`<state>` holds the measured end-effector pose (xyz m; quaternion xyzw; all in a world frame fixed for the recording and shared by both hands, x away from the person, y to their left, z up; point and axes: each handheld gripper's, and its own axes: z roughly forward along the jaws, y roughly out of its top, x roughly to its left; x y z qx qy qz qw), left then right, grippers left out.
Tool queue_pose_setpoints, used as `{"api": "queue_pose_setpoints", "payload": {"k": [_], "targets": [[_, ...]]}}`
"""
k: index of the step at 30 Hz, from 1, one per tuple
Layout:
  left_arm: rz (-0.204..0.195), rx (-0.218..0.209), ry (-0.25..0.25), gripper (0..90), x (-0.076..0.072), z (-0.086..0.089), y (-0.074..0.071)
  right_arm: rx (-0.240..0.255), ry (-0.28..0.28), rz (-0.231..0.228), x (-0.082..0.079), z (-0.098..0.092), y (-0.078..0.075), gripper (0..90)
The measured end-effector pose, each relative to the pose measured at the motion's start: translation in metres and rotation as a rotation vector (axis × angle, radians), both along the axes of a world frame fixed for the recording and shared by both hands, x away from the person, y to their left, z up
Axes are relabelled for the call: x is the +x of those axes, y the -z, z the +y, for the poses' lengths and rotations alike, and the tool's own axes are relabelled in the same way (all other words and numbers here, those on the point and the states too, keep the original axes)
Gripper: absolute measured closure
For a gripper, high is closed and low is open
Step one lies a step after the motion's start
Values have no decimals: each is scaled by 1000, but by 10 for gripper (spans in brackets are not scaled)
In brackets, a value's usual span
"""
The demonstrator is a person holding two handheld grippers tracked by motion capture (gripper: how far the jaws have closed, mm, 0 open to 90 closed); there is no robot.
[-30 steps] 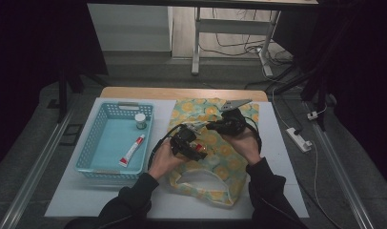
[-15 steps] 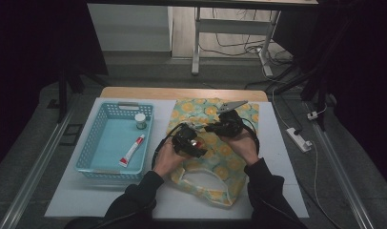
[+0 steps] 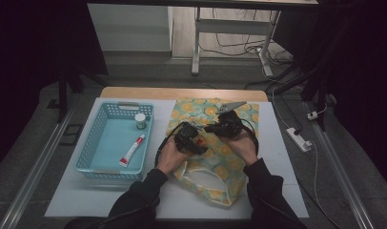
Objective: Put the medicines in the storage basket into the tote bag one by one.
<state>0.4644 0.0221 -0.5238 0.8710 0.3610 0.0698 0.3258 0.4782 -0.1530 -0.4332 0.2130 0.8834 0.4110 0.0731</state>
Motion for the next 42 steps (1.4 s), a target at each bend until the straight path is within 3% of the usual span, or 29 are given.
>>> {"api": "queue_pose_setpoints", "payload": {"k": [10,17,27,42], "targets": [[-14,4,8,190,1,-1,5,-4,11,0,3,-2,3,900],[4,-40,9,125,0,-1,0,2,17,3,4,-4,3,900],[22,-98,31,48,-9,3,-16,9,17,3,5,-6,3,900],[23,-127,80,2,-33,9,-43,21,10,2,3,-6,0,900]]}}
